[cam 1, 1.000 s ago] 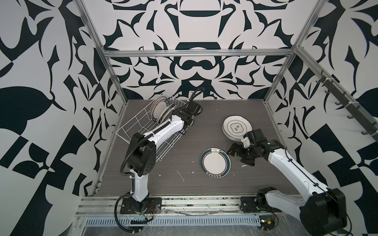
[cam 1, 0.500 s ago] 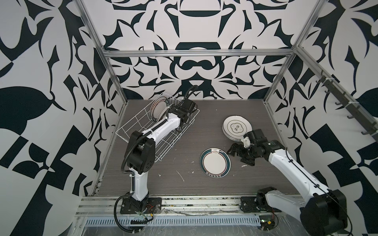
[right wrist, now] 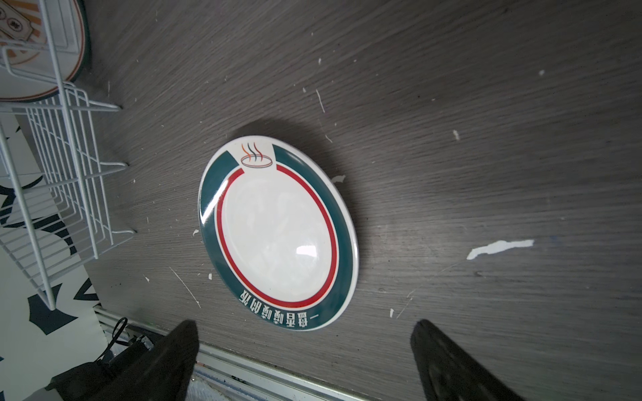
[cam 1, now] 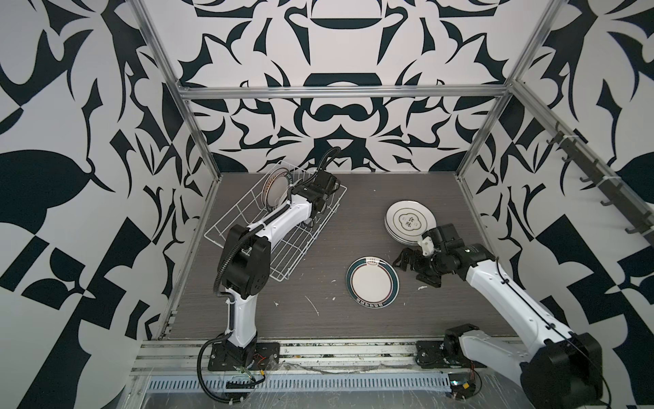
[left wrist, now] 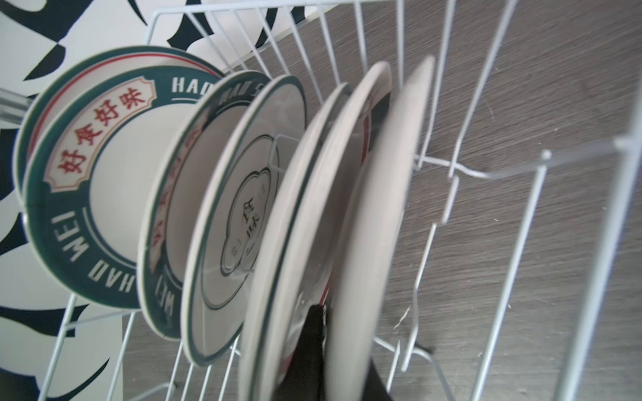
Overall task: Unload the plates from the dish rack
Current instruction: Pick up a plate from the dish rack.
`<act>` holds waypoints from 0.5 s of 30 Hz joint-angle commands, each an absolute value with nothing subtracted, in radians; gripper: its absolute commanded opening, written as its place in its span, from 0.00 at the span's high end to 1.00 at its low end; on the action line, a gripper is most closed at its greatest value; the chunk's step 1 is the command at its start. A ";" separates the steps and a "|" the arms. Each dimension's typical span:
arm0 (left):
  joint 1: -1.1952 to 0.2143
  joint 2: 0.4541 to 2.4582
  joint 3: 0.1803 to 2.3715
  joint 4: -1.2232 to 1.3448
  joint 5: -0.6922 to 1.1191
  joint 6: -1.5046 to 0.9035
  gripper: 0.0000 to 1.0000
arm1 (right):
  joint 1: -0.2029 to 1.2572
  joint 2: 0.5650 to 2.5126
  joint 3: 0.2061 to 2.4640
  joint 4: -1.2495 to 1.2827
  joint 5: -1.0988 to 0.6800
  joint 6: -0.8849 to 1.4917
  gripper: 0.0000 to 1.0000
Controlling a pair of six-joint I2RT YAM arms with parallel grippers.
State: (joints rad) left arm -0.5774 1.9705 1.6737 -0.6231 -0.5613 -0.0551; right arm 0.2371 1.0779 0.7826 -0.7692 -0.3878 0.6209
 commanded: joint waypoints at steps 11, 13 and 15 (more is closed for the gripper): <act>-0.599 1.942 1.687 -0.667 -0.518 -0.100 1.00 | 0.238 1.063 0.789 -0.727 -0.424 0.629 0.01; -0.608 1.918 1.681 -0.673 -0.528 -0.106 1.00 | 0.239 1.070 0.791 -0.709 -0.434 0.636 0.01; -0.621 1.886 1.683 -0.685 -0.534 -0.110 1.00 | 0.238 1.077 0.800 -0.699 -0.436 0.638 0.00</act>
State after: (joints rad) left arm -0.5884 1.9625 1.6806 -0.6445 -0.5652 -0.0746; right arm 0.2371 1.0737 0.7826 -0.7353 -0.4164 0.6270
